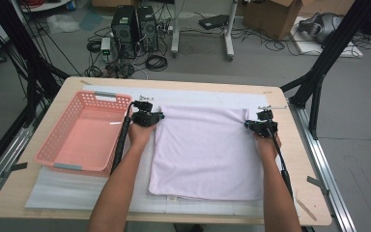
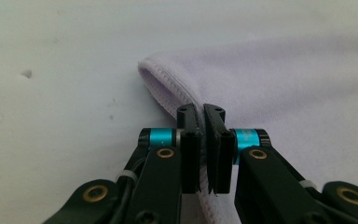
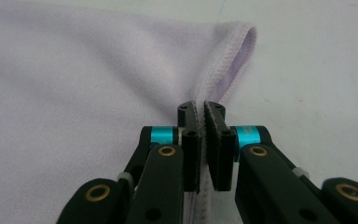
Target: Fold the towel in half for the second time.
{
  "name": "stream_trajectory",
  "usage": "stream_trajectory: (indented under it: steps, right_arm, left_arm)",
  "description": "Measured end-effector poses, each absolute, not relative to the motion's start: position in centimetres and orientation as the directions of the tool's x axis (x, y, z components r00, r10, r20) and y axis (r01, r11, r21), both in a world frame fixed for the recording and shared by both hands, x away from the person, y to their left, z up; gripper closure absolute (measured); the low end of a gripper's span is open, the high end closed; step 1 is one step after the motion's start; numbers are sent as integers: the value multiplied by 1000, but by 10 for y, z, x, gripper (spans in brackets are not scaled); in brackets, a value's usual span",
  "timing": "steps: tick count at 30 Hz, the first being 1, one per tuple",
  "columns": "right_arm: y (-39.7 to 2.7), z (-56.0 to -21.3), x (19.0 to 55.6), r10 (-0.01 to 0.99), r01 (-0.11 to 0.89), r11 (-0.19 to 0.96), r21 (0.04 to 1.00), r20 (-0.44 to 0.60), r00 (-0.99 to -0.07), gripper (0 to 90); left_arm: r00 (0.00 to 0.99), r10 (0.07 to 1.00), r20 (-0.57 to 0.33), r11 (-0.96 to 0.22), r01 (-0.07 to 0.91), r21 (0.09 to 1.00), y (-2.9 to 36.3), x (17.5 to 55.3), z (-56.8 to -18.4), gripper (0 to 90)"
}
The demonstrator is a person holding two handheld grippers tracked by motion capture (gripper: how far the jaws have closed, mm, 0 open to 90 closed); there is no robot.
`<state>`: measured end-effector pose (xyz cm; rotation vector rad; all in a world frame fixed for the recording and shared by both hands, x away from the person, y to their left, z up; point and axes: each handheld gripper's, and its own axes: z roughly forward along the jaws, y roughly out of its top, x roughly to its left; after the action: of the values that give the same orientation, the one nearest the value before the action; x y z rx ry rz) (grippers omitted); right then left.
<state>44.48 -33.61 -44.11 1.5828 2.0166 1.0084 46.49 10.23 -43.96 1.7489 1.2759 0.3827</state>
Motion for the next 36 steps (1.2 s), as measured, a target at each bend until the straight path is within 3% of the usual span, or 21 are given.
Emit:
stream_trajectory:
  steps: [8, 15, 20, 26, 36]
  right_arm:
    - [-347, -429, 434, 932, 653, 49, 756, 201, -303, 859]
    - [-351, -416, 412, 932, 633, 64, 772, 180, -315, 858]
    - [-353, -402, 395, 926, 627, 81, 775, 175, -335, 858]
    - [-348, -387, 375, 923, 603, 116, 789, 138, -358, 857]
    - [-358, -402, 322, 896, 538, 118, 835, 144, -421, 856]
  left_arm:
    - [474, 844, -251, -65, 555, 829, 102, 452, -420, 851]
    - [511, 815, -274, -59, 542, 838, 103, 437, -403, 849]
    - [559, 800, -218, -137, 524, 840, 100, 421, -397, 848]
    - [581, 784, -219, -119, 486, 866, 102, 396, -396, 848]
    - [652, 738, -176, -155, 417, 895, 110, 344, -398, 847]
